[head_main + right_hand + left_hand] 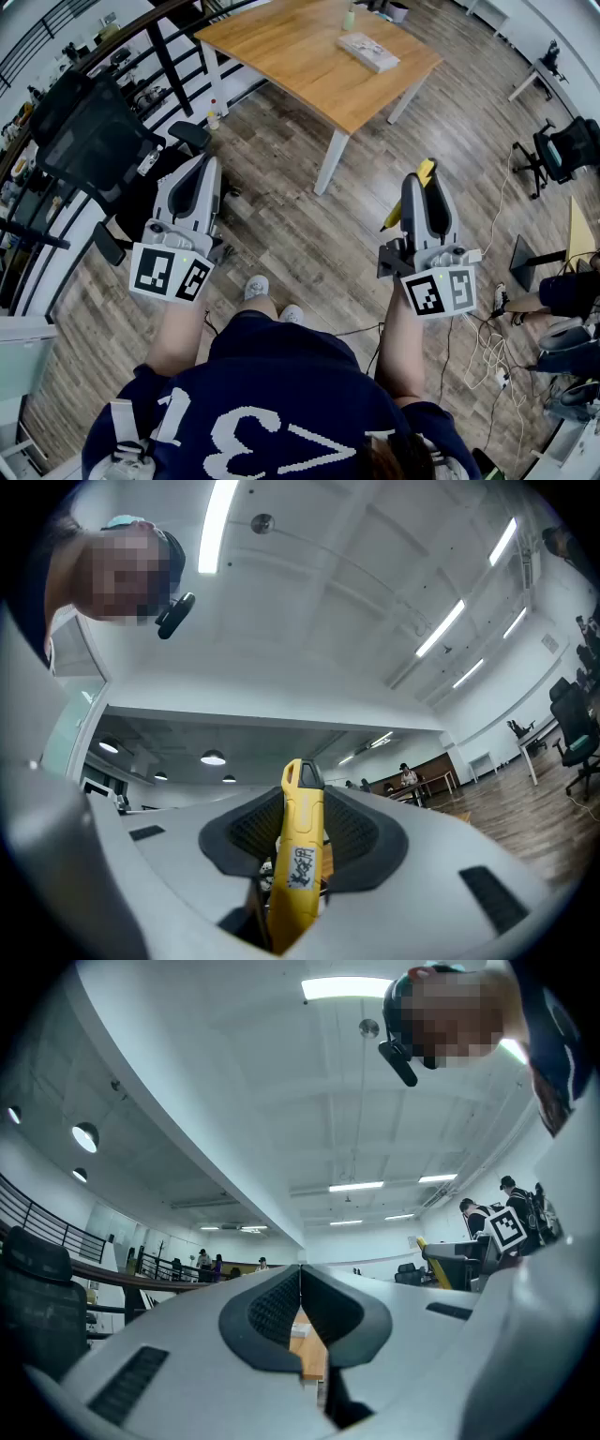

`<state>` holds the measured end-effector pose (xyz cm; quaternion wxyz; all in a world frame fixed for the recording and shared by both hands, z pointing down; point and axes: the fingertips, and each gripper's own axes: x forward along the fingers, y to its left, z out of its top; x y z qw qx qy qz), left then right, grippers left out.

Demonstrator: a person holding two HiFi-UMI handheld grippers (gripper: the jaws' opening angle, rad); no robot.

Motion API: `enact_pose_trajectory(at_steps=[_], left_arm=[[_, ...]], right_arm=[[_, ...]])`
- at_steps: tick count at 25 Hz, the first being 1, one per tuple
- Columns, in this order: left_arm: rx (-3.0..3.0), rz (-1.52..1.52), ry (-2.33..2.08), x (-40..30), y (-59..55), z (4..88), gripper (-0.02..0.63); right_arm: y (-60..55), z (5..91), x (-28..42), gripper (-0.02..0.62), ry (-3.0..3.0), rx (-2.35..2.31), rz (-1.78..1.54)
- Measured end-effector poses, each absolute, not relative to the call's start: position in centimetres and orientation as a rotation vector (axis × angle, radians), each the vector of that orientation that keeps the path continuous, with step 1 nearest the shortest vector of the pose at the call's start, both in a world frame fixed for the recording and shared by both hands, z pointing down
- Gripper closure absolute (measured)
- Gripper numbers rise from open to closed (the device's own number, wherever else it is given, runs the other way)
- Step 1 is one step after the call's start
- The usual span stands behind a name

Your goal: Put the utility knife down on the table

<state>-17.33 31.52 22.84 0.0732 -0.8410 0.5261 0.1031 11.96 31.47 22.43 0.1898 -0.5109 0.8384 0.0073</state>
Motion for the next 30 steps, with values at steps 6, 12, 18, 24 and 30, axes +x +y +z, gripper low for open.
enact_pose_trajectory(at_steps=[6,12,18,24,30], left_arm=[[-2.526,0.291,1.569,-15.7,33.2,23.2,0.591],[-2.528,0.245,1.565,-15.3,32.7,23.2,0.591],[-2.555,0.23,1.586,-15.4,28.6,24.3,0.591],[-2.607,0.253,1.544,-15.6,20.9,24.8,0.591],[-2.644,0.264,1.497,-17.0,10.9,24.4,0.591]], right_arm=[[33.2,22.4,13.0,0.451,2.352,-1.44,0.032],[32.9,21.8,13.3,0.45,2.341,-1.448,0.04],[29.4,22.7,13.4,0.449,2.345,-1.454,-0.003],[22.8,23.0,12.8,0.449,2.354,-1.531,-0.004],[14.1,21.9,11.4,0.449,2.332,-1.57,0.009]])
